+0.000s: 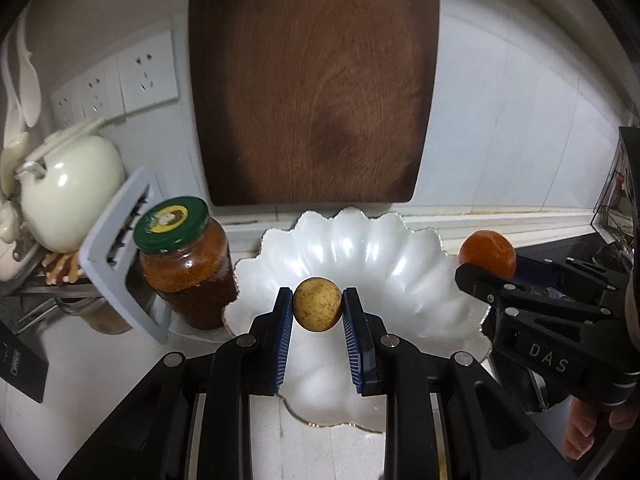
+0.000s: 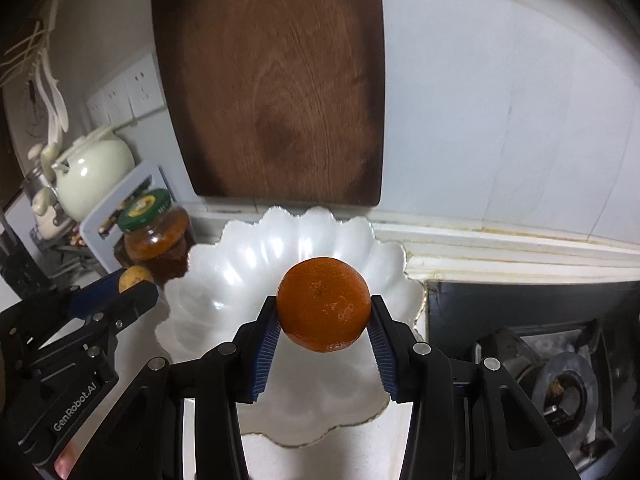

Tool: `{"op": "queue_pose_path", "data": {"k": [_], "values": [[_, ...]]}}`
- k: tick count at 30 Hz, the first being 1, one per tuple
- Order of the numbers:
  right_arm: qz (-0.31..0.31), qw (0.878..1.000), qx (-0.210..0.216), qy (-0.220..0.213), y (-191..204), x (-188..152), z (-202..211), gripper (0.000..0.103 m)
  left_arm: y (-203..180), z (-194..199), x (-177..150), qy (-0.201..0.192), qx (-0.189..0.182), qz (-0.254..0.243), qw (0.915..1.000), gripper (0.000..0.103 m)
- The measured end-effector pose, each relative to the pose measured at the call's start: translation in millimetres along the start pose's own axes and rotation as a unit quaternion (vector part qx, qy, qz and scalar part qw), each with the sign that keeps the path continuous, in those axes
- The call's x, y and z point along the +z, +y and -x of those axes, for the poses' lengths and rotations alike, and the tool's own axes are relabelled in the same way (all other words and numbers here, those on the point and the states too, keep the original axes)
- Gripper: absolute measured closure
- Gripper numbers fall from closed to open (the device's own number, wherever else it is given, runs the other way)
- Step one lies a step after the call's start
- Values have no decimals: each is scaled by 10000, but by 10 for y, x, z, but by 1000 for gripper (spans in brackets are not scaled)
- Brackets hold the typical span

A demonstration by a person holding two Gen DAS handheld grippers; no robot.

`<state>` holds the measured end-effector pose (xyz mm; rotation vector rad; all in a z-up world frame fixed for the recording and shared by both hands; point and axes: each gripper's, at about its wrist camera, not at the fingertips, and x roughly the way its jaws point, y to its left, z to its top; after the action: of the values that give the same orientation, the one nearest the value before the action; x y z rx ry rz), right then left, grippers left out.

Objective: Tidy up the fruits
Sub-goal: 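Lift the orange and tan fruit and carry both over the white bowl, then open the right tool dropping the orange while the left tool releases the tan fruit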

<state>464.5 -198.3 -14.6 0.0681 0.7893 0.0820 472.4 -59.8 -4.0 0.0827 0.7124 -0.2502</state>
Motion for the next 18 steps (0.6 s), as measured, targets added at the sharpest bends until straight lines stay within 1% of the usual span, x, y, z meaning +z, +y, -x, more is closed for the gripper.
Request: {"op": "queue_pose_path", "data": {"k": [6,9,12,18], "values": [[-32,9991,34,425,-55,18,-341,58,-5,-326,80,382,61,-62,9992,77],[-23,9981,41,615,-64,32,-495,58,6,-488,109,579,21,-58,9983,77],[7,9969,41,787,-71,65,-627,58,26,-662,132,799,-48,-34,9968,77],[92,9940,-35,1090,-71,114,-846,58,53,-983,141,1193,-65,0,9928,77]]}}
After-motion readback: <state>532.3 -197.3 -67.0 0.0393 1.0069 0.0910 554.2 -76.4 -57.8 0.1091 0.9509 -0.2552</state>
